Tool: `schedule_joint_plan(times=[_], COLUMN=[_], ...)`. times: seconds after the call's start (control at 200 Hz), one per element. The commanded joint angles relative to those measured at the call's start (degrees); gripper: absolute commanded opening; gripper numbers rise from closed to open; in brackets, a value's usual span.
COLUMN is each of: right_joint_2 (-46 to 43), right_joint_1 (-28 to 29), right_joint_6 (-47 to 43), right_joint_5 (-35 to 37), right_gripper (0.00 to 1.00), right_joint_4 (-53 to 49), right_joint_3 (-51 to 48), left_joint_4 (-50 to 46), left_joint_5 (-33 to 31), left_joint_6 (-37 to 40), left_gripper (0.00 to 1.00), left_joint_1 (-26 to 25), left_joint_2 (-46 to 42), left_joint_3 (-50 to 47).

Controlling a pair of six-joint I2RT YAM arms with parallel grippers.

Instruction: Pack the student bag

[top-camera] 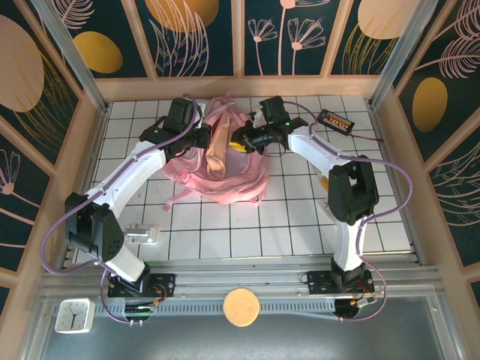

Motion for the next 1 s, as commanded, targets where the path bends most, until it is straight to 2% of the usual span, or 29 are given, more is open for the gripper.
schedule_joint_plan(times=[0.0,0.115,0.21,0.565,0.681,0.841,0.996], right_joint_2=[3.96,9.52,13.43,25.97,29.13,32.54,34.51], right_joint_1=[0.65,1.86,2.18,2.27,2.30,2.27,2.18], right_joint_6=[4.65,11.69,14.52,14.62,13.60,13.00,11.87], right_joint_5=[-5.79,-9.19,-8.94,-0.17,3.55,5.73,6.50], right_gripper=[0.00,0.00,0.00,0.00,0.00,0.00,0.00], right_joint_4=[15.93,31.03,35.84,28.25,19.47,11.14,3.60], right_joint_3=[-0.23,0.87,2.60,9.34,13.21,17.88,23.11], left_joint_4=[7.16,7.14,6.96,8.14,9.15,18.19,20.97], left_joint_5=[1.19,1.72,1.90,3.50,2.25,1.33,1.91], left_joint_6=[1.39,1.21,1.09,1.16,2.15,3.49,3.80], left_gripper=[0.00,0.00,0.00,0.00,0.00,0.00,0.00], left_joint_1=[-0.46,-0.43,-0.49,-0.43,-0.44,-0.44,-0.46], left_joint_2=[-1.44,-1.44,-1.52,-1.82,-3.72,-10.63,-13.12], left_joint_3=[4.09,3.98,3.64,6.38,7.76,1.80,-1.07])
